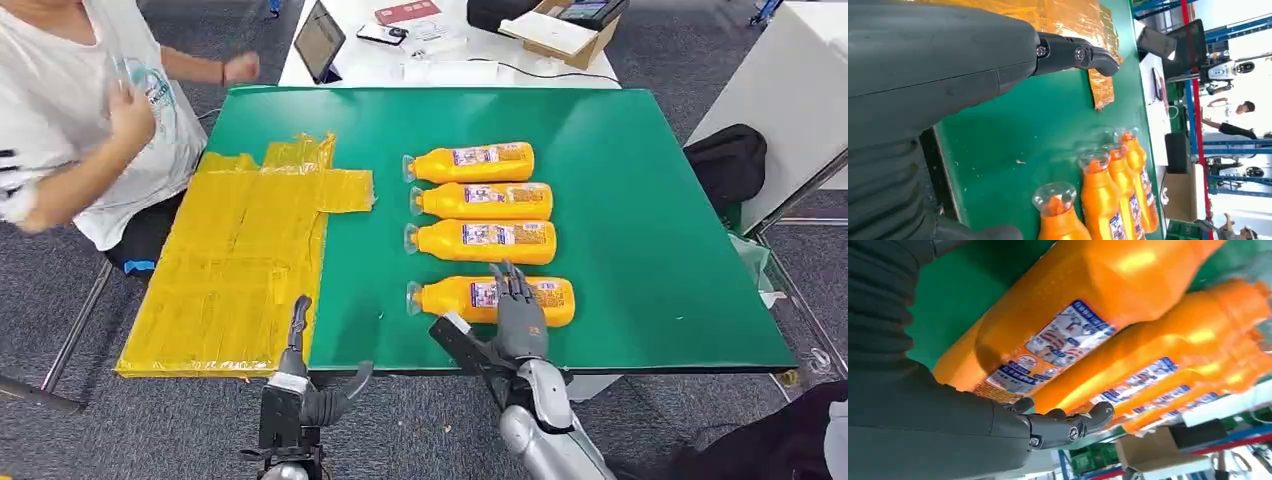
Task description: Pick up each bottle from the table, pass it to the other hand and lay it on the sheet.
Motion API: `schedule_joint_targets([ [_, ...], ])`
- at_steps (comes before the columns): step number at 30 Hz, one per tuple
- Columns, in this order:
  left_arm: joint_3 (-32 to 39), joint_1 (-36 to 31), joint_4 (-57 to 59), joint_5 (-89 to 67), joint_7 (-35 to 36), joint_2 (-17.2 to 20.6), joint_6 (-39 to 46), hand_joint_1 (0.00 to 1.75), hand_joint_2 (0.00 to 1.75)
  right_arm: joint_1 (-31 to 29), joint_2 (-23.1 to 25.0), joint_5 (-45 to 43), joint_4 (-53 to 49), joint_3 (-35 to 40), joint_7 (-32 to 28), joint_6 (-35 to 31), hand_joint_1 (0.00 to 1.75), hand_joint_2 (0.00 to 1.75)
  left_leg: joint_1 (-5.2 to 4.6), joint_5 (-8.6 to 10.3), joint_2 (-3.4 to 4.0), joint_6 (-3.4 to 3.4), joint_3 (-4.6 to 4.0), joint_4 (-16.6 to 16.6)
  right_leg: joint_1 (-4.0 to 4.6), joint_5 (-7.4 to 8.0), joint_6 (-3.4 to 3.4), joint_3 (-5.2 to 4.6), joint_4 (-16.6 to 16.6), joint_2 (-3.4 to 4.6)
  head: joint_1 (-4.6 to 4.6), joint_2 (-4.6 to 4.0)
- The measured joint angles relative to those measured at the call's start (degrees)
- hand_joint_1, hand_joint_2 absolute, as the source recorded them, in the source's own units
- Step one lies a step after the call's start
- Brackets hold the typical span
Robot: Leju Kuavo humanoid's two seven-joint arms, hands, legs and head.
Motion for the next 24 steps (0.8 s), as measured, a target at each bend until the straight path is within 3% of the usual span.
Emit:
schedule_joint_targets([
  [17, 0.6, -0.1, 0.8, 0.0, 0.5, -0.5, -0.9, 0.0, 1.75, -2.4, -1.9, 4.5, 1.5, -1.6, 2.3, -0.9, 0.0, 1.75, 0.0, 0.0, 0.0, 0.0, 0.0, 0.0, 0.0, 0.0, 0.0, 0.01, 0.0, 0.0, 0.0, 0.0],
  [24, 0.6, -0.3, 1.8, 0.1, 1.0, -0.9, -1.5, 0.0, 1.75, -4.3, -1.9, 5.5, 1.9, -1.6, 3.3, 2.8, 0.0, 1.75, 0.0, 0.0, 0.0, 0.0, 0.0, 0.0, 0.0, 0.0, 0.0, 0.01, 0.0, 0.0, 0.0, 0.0],
])
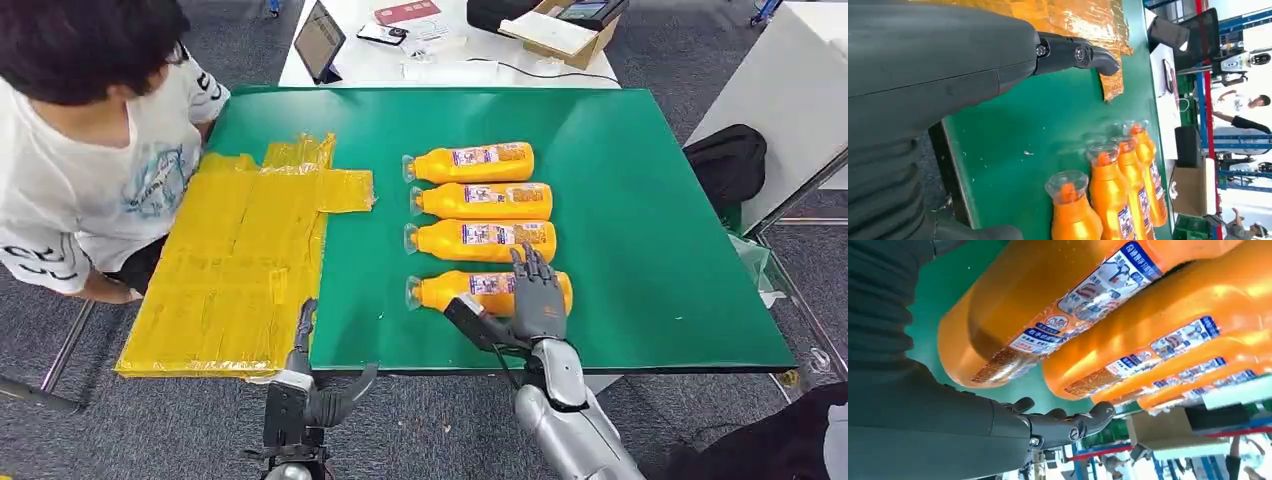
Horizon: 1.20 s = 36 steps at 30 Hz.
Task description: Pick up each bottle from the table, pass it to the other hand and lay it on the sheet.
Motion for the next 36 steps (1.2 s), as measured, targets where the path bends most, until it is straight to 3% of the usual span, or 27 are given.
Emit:
schedule_joint_targets([
  [12, 0.6, -0.3, 1.8, 3.1, 3.4, -0.4, -3.8, 0.0, 1.75, -5.4, -0.4, 0.9, 5.7, 1.7, 6.0, 11.7, 0.0, 1.75, 0.0, 0.01, 0.0, 0.0, 0.01, 0.0, 0.0, 0.0, 0.0, 0.0, 0.0, 0.0, 0.0, 0.0],
  [20, 1.0, -0.7, 2.4, 3.2, 3.5, -0.6, -4.3, 0.0, 1.75, -7.5, -0.9, 0.5, 8.5, 2.9, 6.9, 14.2, 0.0, 1.75, 0.0, 0.01, 0.0, 0.0, 0.04, 0.0, 0.0, 0.0, 0.0, 0.03, 0.0, 0.0, 0.0, 0.0],
  [21, 1.0, -0.7, 2.4, 3.2, 3.5, -0.6, -4.4, 0.0, 1.75, -7.6, -0.9, 0.3, 8.7, 3.1, 7.0, 14.6, 0.07, 1.75, 0.0, 0.01, 0.0, 0.0, 0.05, 0.0, 0.0, 0.0, 0.0, 0.04, 0.0, 0.0, 0.0, 0.0],
  [22, 1.1, -0.7, 2.4, 3.2, 3.6, -0.6, -4.5, 0.0, 1.75, -7.8, -1.0, 0.2, 8.8, 3.2, 7.2, 14.9, 0.35, 1.75, 0.0, 0.01, 0.0, 0.0, 0.07, 0.0, 0.0, 0.0, 0.0, 0.05, 0.0, 0.0, 0.0, 0.0],
  [23, 1.2, -0.7, 2.4, 3.2, 3.6, -0.7, -4.5, 0.0, 1.75, -7.9, -1.1, -0.2, 9.0, 3.4, 7.4, 15.3, 1.38, 1.75, 0.0, 0.01, 0.0, 0.0, 0.07, 0.0, 0.0, 0.0, 0.0, 0.06, 0.0, 0.0, 0.0, 0.0],
  [27, 1.6, -0.7, 2.5, 3.2, 3.9, -0.7, -4.8, 0.0, 1.75, -8.4, -1.4, -1.5, 9.4, 3.8, 7.6, 16.3, 1.38, 1.75, 0.0, 0.01, -0.01, 0.01, 0.1, 0.0, 0.0, 0.0, 0.0, 0.09, 0.0, -0.01, 0.0, 0.0],
  [29, 1.7, -0.7, 2.5, 3.2, 3.9, -0.7, -4.9, 0.0, 1.75, -8.6, -1.6, -2.0, 9.6, 3.9, 7.6, 16.5, 1.69, 1.75, 0.0, 0.01, -0.01, 0.01, 0.12, 0.0, 0.0, 0.0, 0.0, 0.12, 0.0, -0.01, 0.0, 0.0],
  [30, 1.8, -0.7, 2.5, 3.2, 3.9, -0.7, -4.9, 0.0, 1.75, -8.8, -1.7, -2.3, 9.6, 4.0, 7.6, 16.7, 1.75, 1.75, 0.0, 0.01, -0.01, 0.01, 0.15, 0.0, 0.0, 0.0, 0.0, 0.15, 0.0, -0.01, 0.0, 0.0],
  [36, 1.9, -0.7, 2.5, 2.9, 4.5, -0.9, -4.4, 0.0, 1.75, -9.0, -2.1, -3.5, 9.7, 4.8, 7.3, 16.7, 1.75, 1.75, 0.0, -0.01, 0.01, 0.0, 0.3, 0.0, 0.0, 0.0, 0.0, 0.27, 0.0, 0.0, 0.02, 0.0],
])
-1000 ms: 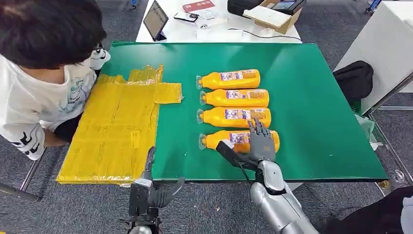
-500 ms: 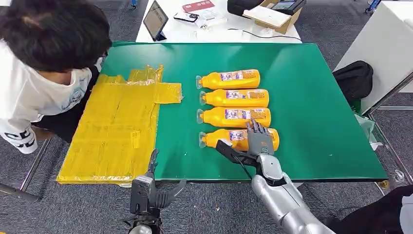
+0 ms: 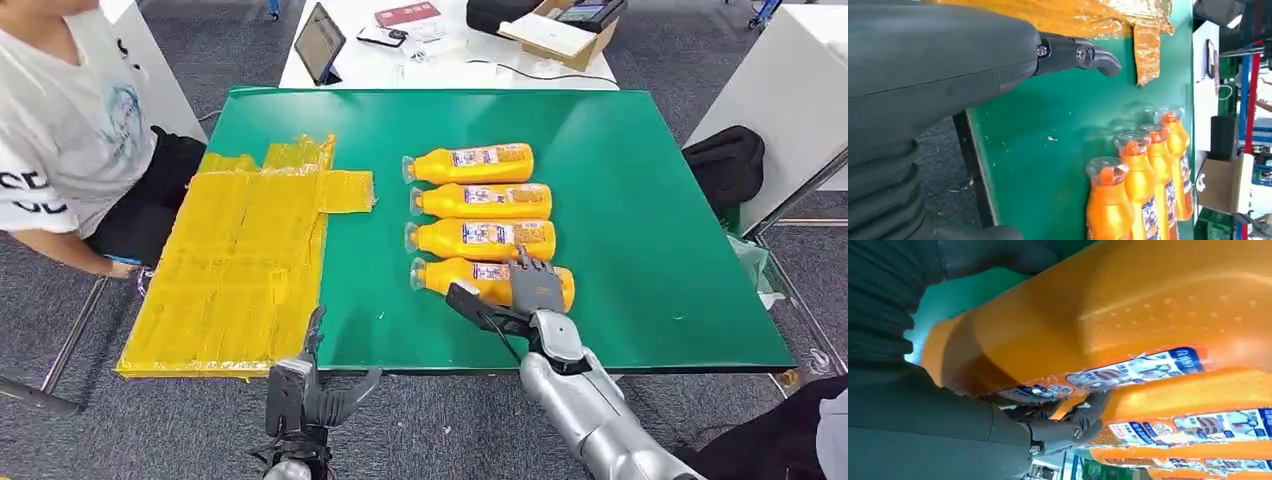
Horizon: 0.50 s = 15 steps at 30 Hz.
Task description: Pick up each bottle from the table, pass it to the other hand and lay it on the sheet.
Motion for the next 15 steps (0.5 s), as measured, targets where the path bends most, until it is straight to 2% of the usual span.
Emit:
schedule_joint_targets([
  [15, 0.5, 0.0, 0.0, -0.2, 0.2, 0.0, 0.1, 0.0, 1.75, 0.1, -0.3, -0.5, -0.2, 0.7, -0.1, -0.4, 1.75, 1.75, 0.01, 0.01, 0.0, 0.0, 0.07, 0.0, 0.01, 0.0, 0.0, 0.07, 0.0, 0.0, -0.02, -0.02],
])
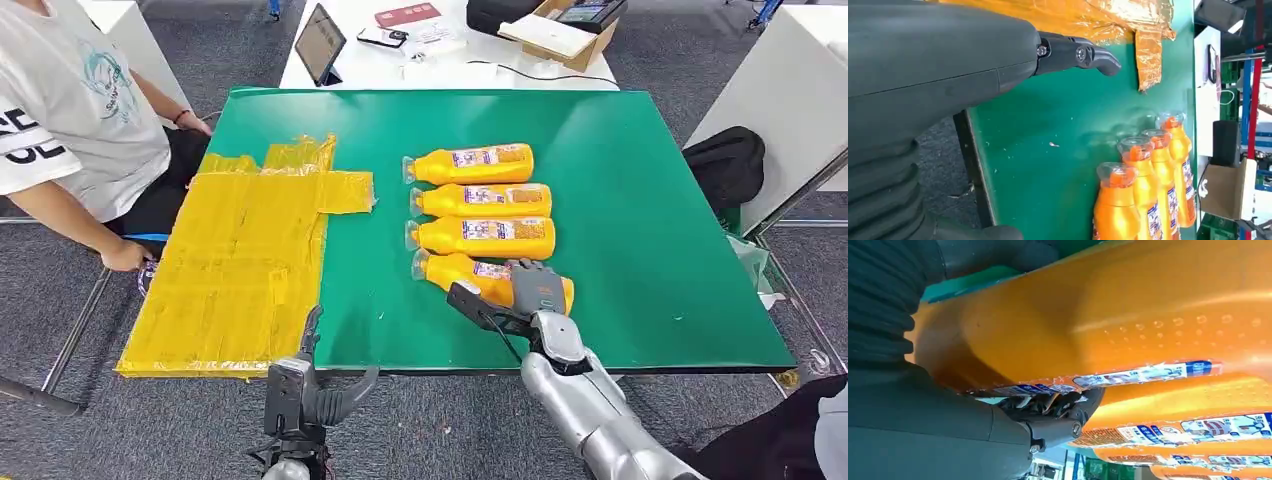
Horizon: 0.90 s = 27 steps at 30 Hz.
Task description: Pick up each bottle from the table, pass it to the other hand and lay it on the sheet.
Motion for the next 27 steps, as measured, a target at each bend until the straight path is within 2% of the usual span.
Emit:
schedule_joint_targets([
  [4, 0.1, 0.1, 0.0, 0.0, 0.0, 0.0, 0.5, 0.0, 1.75, 1.5, 0.0, -3.6, -1.8, 0.2, -3.8, -3.2, 1.75, 1.75, 0.0, 0.0, -0.01, 0.0, 0.0, 0.0, 0.01, 0.0, 0.0, 0.01, 0.0, 0.01, 0.0, 0.02],
  [12, 0.0, 0.2, 0.0, 3.8, -3.3, 0.0, 2.0, 0.0, 1.75, 12.0, 3.6, -22.8, -15.6, -2.6, -26.0, -20.0, 1.75, 1.75, 0.03, 0.0, -0.05, -0.01, -0.17, 0.0, 0.03, -0.01, 0.0, -0.13, 0.0, -0.03, -0.02, 0.02],
  [18, -1.1, 0.2, -1.5, 8.1, -5.0, 0.1, 2.8, 0.0, 1.75, 16.9, 5.7, -29.7, -24.2, -4.9, -35.3, -27.7, 1.75, 1.75, 0.0, -0.01, -0.05, -0.01, -0.29, 0.0, -0.01, -0.02, -0.01, -0.23, 0.0, -0.03, 0.02, 0.02],
  [23, -2.5, 0.7, -5.0, 15.7, -3.0, 0.9, -5.3, 0.0, 1.75, 18.0, 6.5, -32.5, -25.9, -5.5, -38.6, -29.2, 1.75, 1.75, -0.01, 0.0, -0.04, 0.0, -0.29, 0.0, -0.02, -0.01, 0.0, -0.23, 0.0, -0.03, 0.0, 0.02],
  [27, -3.3, 0.9, -7.5, 17.8, -2.5, 1.5, -7.6, 0.0, 1.75, 18.3, 6.7, -33.2, -26.0, -5.5, -39.3, -29.1, 1.75, 1.75, -0.01, 0.0, -0.04, -0.01, -0.29, 0.0, 0.0, -0.01, -0.01, -0.24, 0.0, -0.03, 0.0, 0.02],
])
